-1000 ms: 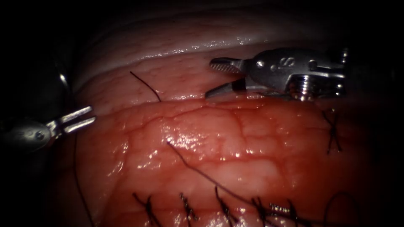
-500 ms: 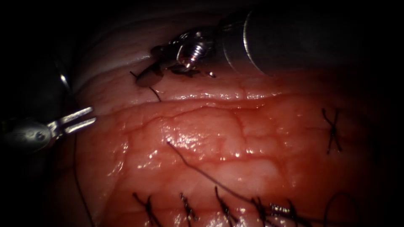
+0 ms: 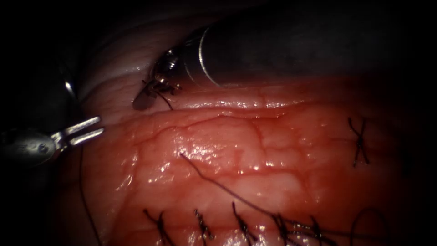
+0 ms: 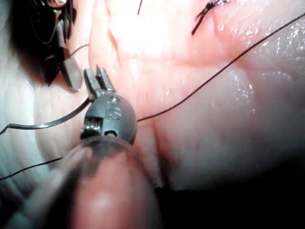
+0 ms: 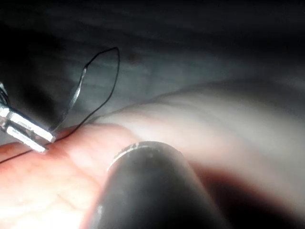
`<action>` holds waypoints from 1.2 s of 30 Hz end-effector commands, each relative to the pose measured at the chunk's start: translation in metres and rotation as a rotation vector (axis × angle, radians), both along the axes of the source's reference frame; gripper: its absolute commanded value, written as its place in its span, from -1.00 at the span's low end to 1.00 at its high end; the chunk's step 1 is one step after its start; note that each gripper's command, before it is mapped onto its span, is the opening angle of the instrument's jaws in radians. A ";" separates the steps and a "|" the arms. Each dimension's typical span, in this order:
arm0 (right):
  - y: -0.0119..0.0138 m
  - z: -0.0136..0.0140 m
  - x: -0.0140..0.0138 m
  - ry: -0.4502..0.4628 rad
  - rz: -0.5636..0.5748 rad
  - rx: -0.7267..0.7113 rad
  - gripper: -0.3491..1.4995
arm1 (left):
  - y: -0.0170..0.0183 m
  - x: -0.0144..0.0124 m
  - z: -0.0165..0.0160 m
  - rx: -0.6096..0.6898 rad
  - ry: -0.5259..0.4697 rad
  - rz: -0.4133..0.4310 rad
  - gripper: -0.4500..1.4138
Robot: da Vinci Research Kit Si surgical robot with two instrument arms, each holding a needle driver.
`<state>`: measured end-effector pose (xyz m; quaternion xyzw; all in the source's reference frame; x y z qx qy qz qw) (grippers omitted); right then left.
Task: Wound Closure
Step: Pick up and slightly lengthen tail using right hand
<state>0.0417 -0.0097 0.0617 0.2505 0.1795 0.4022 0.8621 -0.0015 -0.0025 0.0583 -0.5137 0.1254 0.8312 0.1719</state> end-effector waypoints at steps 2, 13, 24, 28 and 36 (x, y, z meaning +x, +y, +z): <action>0.0004 0.0003 0.0010 0.030 0.008 0.003 -1.00 | 0.0000 -0.0005 0.0006 -0.001 -0.001 0.000 -1.00; 0.0009 -0.0028 -0.0001 0.319 0.241 -0.111 -1.00 | 0.0000 -0.0005 0.0006 -0.001 -0.001 0.000 -1.00; 0.0010 -0.0053 -0.0038 0.501 0.396 -0.208 -1.00 | 0.0001 -0.0007 0.0007 0.000 -0.001 -0.001 -1.00; 0.0011 -0.0056 -0.0055 0.571 0.453 -0.240 -1.00 | 0.0003 -0.0006 0.0008 0.000 -0.001 0.000 -1.00; 0.0028 -0.0066 -0.0077 0.640 0.539 -0.235 -1.00 | 0.0014 -0.0007 0.0017 0.003 0.000 -0.002 -1.00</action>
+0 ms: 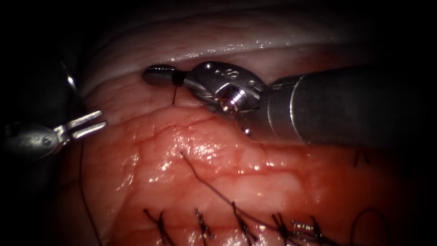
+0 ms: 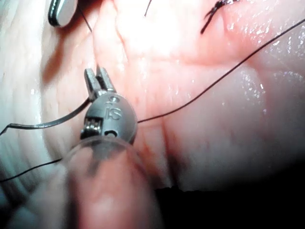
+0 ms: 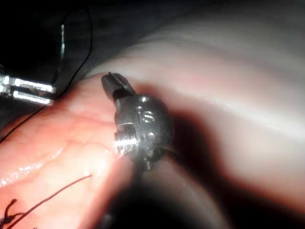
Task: Wound Closure
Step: Pick up and slightly lengthen tail using right hand, then set down needle from left end-effector
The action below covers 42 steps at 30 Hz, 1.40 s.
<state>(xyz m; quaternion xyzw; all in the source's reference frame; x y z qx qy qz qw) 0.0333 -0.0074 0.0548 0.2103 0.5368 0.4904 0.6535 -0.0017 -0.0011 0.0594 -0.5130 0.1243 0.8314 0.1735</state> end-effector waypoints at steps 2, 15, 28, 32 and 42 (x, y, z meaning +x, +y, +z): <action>0.0015 -0.0001 0.0006 0.017 0.035 -0.005 -1.00 | 0.0003 -0.0007 0.0007 0.000 0.000 -0.001 -1.00; 0.0036 -0.0022 0.0005 0.055 0.080 -0.008 -1.00 | 0.0044 -0.0029 0.0022 0.024 0.010 -0.024 -1.00; 0.0026 -0.0032 0.0003 0.091 0.106 -0.034 0.23 | 0.0080 -0.0074 0.0073 0.036 0.009 0.002 -1.00; 0.0033 -0.0039 -0.0005 0.131 0.169 -0.145 0.89 | 0.0091 -0.0088 0.0090 0.047 0.011 0.022 -1.00; 0.0067 -0.0075 -0.0079 0.162 0.260 -0.221 0.94 | 0.0116 -0.0119 0.0141 0.081 -0.005 0.073 -1.00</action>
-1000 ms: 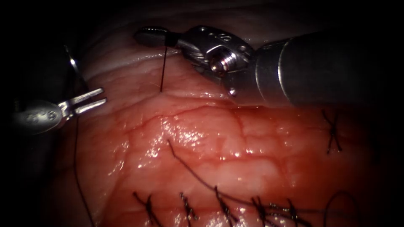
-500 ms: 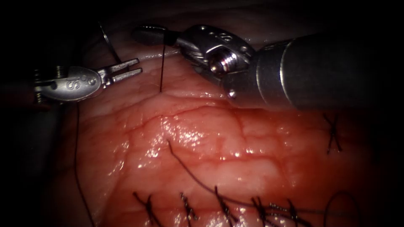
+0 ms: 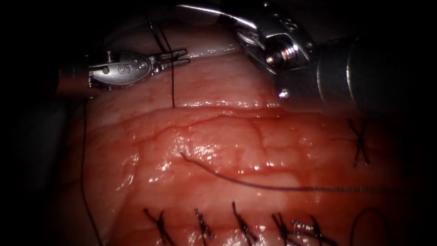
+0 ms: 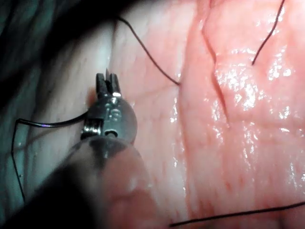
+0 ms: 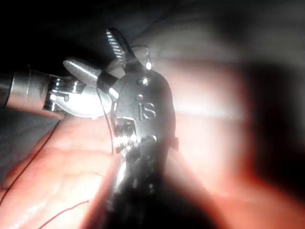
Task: Wound Closure
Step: Set down needle from left end-effector, then pick up long end of suture with left grasper
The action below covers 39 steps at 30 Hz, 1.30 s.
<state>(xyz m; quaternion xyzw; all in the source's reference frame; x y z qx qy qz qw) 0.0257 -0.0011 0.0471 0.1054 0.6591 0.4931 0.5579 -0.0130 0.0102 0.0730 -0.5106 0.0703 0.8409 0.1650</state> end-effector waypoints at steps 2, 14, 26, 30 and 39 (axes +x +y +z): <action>0.0006 -0.0005 -0.0022 -0.003 -0.019 -0.024 0.82 | 0.0005 -0.0012 0.0011 0.005 -0.002 0.009 -1.00; -0.0003 -0.0006 -0.0070 -0.126 -0.025 -0.045 0.94 | 0.0002 -0.0027 -0.0002 0.072 -0.060 -0.022 0.37; -0.0028 0.0012 -0.0077 -0.153 -0.072 -0.067 0.83 | -0.0020 0.0045 -0.0062 0.075 -0.018 -0.102 0.48; -0.0035 0.0017 -0.0081 -0.167 -0.100 -0.070 0.80 | -0.0036 0.0068 -0.0081 0.078 -0.003 -0.101 0.40; -0.0044 0.0022 -0.0102 -0.187 -0.108 -0.077 0.76 | -0.0097 0.0090 -0.0144 0.079 0.021 -0.102 0.13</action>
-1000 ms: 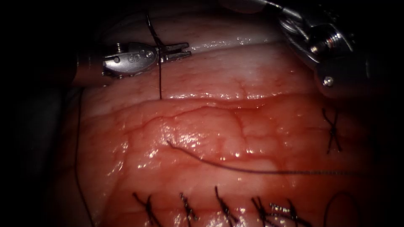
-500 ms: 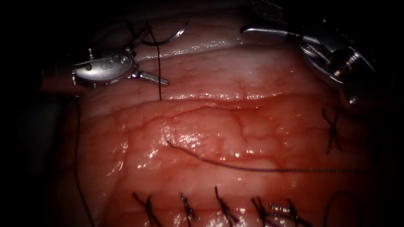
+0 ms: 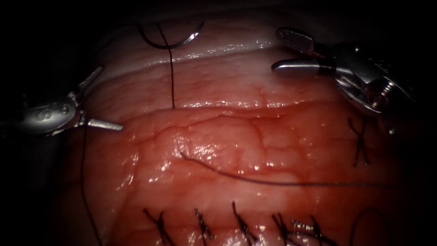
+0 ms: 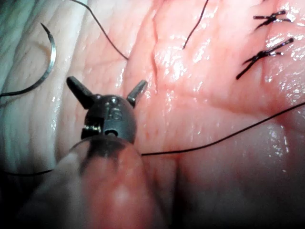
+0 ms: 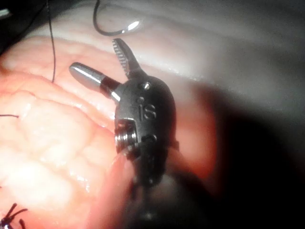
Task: Wound Closure
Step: Pick up long end of suture with left grasper
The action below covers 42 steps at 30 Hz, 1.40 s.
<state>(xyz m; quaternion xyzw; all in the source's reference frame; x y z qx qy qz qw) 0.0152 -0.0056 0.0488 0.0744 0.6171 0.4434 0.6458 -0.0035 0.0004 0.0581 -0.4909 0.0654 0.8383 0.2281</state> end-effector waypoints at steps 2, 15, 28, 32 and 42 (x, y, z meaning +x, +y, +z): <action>0.0001 0.0006 -0.0002 -0.019 0.004 0.001 0.76 | -0.0009 -0.0011 -0.0011 0.012 0.001 0.018 0.01; -0.0002 0.0017 -0.0007 -0.071 -0.008 0.005 0.73 | -0.0064 -0.0127 -0.0133 -0.068 -0.072 0.116 -0.08; -0.0021 0.0046 0.0001 -0.134 -0.048 -0.007 0.67 | -0.0072 -0.0244 -0.0191 -0.156 -0.007 0.196 -0.03; -0.0024 0.0049 0.0004 -0.141 -0.052 -0.009 0.65 | -0.0066 -0.0264 -0.0187 -0.160 0.028 0.182 0.03; -0.0026 0.0049 0.0006 -0.149 -0.058 -0.013 0.63 | -0.0062 -0.0276 -0.0196 -0.181 0.067 0.179 0.01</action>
